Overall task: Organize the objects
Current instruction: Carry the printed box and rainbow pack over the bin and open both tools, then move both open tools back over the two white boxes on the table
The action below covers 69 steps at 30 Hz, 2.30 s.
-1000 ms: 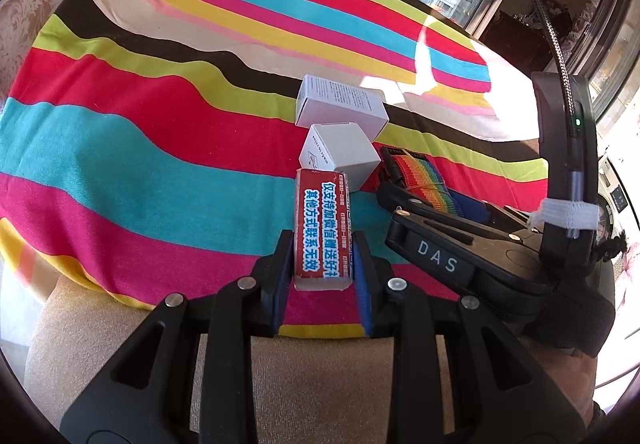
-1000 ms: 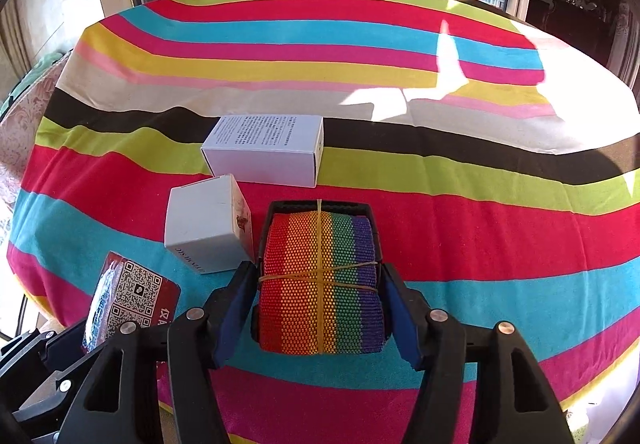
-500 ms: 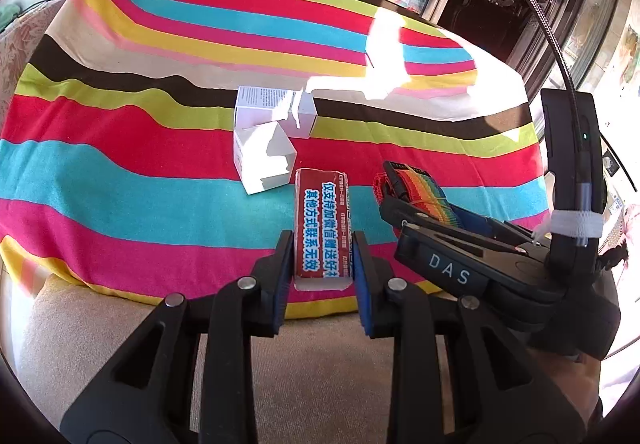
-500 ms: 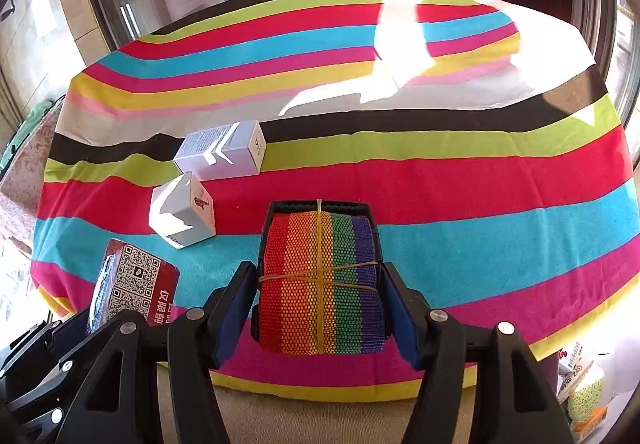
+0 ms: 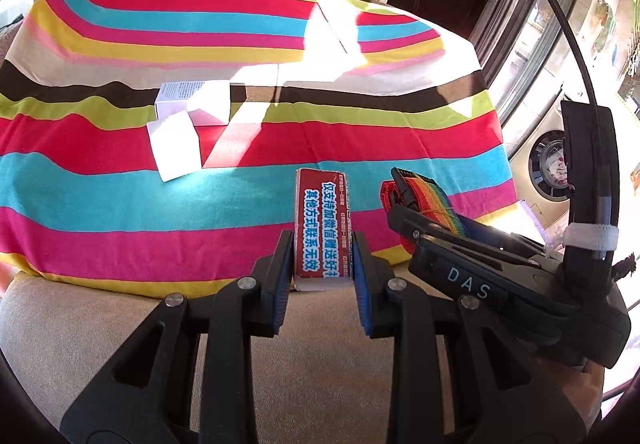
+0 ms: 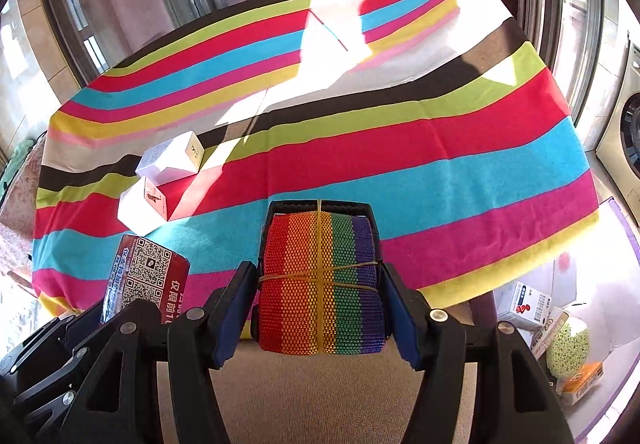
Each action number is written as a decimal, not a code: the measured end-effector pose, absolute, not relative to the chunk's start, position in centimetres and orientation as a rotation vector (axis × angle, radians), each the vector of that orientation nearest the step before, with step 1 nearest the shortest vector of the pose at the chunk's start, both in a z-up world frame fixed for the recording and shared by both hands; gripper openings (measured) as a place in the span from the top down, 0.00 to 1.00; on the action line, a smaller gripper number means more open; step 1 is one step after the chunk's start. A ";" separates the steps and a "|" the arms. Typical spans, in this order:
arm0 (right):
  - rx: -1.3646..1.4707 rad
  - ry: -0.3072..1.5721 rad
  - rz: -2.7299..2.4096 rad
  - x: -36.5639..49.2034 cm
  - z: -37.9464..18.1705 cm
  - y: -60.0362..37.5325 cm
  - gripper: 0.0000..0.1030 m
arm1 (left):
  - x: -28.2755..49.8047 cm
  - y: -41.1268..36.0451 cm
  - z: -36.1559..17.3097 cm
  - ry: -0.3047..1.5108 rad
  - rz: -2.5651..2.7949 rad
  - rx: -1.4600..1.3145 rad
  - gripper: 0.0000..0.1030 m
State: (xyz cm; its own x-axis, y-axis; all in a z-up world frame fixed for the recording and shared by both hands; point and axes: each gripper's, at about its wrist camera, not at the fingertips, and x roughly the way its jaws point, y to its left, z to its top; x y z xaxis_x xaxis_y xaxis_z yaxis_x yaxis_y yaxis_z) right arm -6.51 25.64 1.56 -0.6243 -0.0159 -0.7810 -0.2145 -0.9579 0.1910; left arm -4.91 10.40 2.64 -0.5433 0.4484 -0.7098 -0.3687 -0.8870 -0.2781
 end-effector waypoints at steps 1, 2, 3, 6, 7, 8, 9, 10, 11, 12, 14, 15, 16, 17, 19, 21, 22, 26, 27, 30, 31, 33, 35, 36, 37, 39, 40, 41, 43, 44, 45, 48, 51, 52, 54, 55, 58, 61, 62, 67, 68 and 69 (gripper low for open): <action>-1.302 0.415 2.695 -6.2 1.5 26.1 0.39 | -4.8 10.8 2.7 -0.126 2.402 -1.144 0.69; -1.299 0.423 2.685 -5.8 1.5 26.5 0.39 | -4.6 11.2 2.7 -0.119 2.393 -1.141 0.69; -1.295 0.429 2.676 -5.5 1.5 26.9 0.39 | -4.4 11.6 2.8 -0.112 2.386 -1.139 0.69; -1.285 0.449 2.649 -4.5 1.5 28.1 0.39 | -3.8 13.0 2.9 -0.087 2.358 -1.131 0.69; -1.282 0.454 2.641 -4.1 1.5 28.5 0.39 | -3.6 13.5 2.8 -0.079 2.349 -1.129 0.69; -1.279 0.457 2.633 -3.9 1.5 28.8 0.39 | -3.4 13.9 2.9 -0.071 2.340 -1.126 0.69; -1.280 0.459 2.629 -3.6 1.5 29.3 0.39 | -3.3 14.3 2.9 -0.064 2.332 -1.124 0.69; -1.276 0.464 2.621 -3.2 1.5 29.7 0.39 | -3.1 14.7 2.9 -0.058 2.324 -1.122 0.69; -1.273 0.467 2.612 -2.9 1.5 30.1 0.39 | -2.9 15.1 2.9 -0.053 2.315 -1.119 0.69; -1.270 0.471 2.604 -2.7 1.5 30.5 0.39 | -2.8 15.5 2.9 -0.048 2.307 -1.118 0.69; -1.260 0.482 2.587 -2.1 1.4 31.4 0.39 | -2.6 16.3 2.8 -0.038 2.288 -1.116 0.69; -1.256 0.488 2.576 -1.7 1.4 32.0 0.39 | -2.5 16.6 2.8 -0.036 2.277 -1.117 0.69; -1.253 0.496 2.568 -1.4 1.4 32.4 0.39 | -2.4 17.0 2.7 -0.034 2.265 -1.118 0.69; -1.249 0.508 2.558 -1.0 1.3 33.0 0.39 | -2.3 17.5 2.7 -0.032 2.251 -1.117 0.69; -1.241 0.522 2.535 -0.3 1.2 34.0 0.39 | -2.0 18.4 2.7 -0.027 2.224 -1.113 0.69; -1.234 0.536 2.509 0.6 1.1 35.0 0.39 | -1.7 19.6 2.7 -0.022 2.193 -1.108 0.69; -1.230 0.540 2.497 1.0 1.1 35.4 0.39 | -1.6 20.1 2.6 -0.021 2.177 -1.107 0.69; -1.211 0.548 2.436 2.7 0.9 37.5 0.39 | -1.1 22.4 2.6 -0.017 2.108 -1.108 0.69; -1.207 0.550 2.420 3.2 0.8 38.0 0.39 | -0.9 22.9 2.6 -0.017 2.092 -1.107 0.69; -1.195 0.565 2.361 4.6 0.4 39.8 0.39 | -0.6 24.4 2.6 -0.011 2.047 -1.100 0.69; -1.194 0.569 2.342 5.0 0.2 40.4 0.39 | -0.4 24.9 2.6 -0.008 2.031 -1.099 0.69; -1.190 0.578 2.307 5.7 -0.1 41.4 0.39 | -0.2 25.8 2.5 -0.002 1.999 -1.096 0.69; -1.180 0.582 2.273 6.3 -0.4 42.4 0.39 | 0.1 26.6 2.5 0.003 1.963 -1.094 0.69; -1.176 0.584 2.258 6.6 -0.4 42.8 0.39 | 0.2 27.1 2.4 0.005 1.943 -1.093 0.69; -1.170 0.587 2.243 6.9 -0.5 43.2 0.39 | 0.3 27.6 2.4 0.008 1.925 -1.094 0.69; -1.161 0.591 2.213 7.3 -0.6 43.9 0.39 | 0.5 28.4 2.3 0.011 1.887 -1.098 0.69; -1.156 0.595 2.199 7.5 -0.6 44.3 0.39 | 0.7 28.8 2.2 0.013 1.875 -1.103 0.68; -1.144 0.598 2.187 7.7 -0.6 44.6 0.39 | 0.7 29.1 2.1 0.016 1.862 -1.109 0.67; -1.119 0.602 2.170 8.1 -0.3 45.0 0.39 | 0.8 29.4 2.0 0.025 1.846 -1.118 0.59; -1.111 0.606 2.165 8.3 -0.3 45.0 0.39 | 0.8 29.3 2.0 0.025 1.847 -1.122 0.52; -1.108 0.610 2.162 8.3 -0.2 45.1 0.38 | 0.7 29.2 2.0 0.018 1.847 -1.124 0.45; -1.111 0.618 2.161 8.2 -0.1 45.0 0.34 | 0.4 28.2 2.4 -0.028 1.861 -1.127 0.32; -1.115 0.616 2.181 7.9 0.1 44.5 0.30 | 0.0 26.7 3.1 -0.063 1.902 -1.122 0.28; -1.118 0.610 2.194 7.7 0.3 44.1 0.28 | -0.2 26.1 3.3 -0.056 1.930 -1.122 0.26; -1.130 0.589 2.227 7.0 0.7 43.2 0.26 | -0.4 24.9 3.7 -0.047 1.977 -1.125 0.23; -1.131 0.575 2.248 6.7 1.1 42.6 0.25 | -0.6 24.2 3.8 -0.044 2.008 -1.135 0.23; -1.122 0.522 2.310 5.7 2.2 40.9 0.18 | -1.6 21.6 3.7 -0.058 2.091 -1.183 0.22; -1.123 0.486 2.382 4.5 3.2 38.7 0.18 | -2.7 18.1 3.4 -0.134 2.209 -1.216 0.22; -1.116 0.456 2.380 4.0 3.6 38.0 0.18 | -3.0 17.0 3.3 -0.148 2.223 -1.223 0.22; -1.004 0.319 2.502 1.8 5.6 33.9 0.18 | -4.7 11.7 3.5 -0.148 2.280 -1.248 0.22; -1.002 0.289 2.536 1.3 5.9 33.0 0.18 | -5.1 10.8 3.7 -0.127 2.303 -1.259 0.22; -1.005 0.269 2.564 0.8 6.2 32.1 0.18 | -5.4 9.8 3.8 -0.118 2.331 -1.251 0.22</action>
State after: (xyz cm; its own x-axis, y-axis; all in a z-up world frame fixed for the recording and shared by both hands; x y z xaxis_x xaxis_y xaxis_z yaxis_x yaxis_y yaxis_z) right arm 0.81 32.14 6.19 -0.6759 0.2710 -0.6854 -0.4074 -0.9123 0.0411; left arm -5.35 9.78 3.81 -0.4607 0.4566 -0.7611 -0.3774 -0.8769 -0.2976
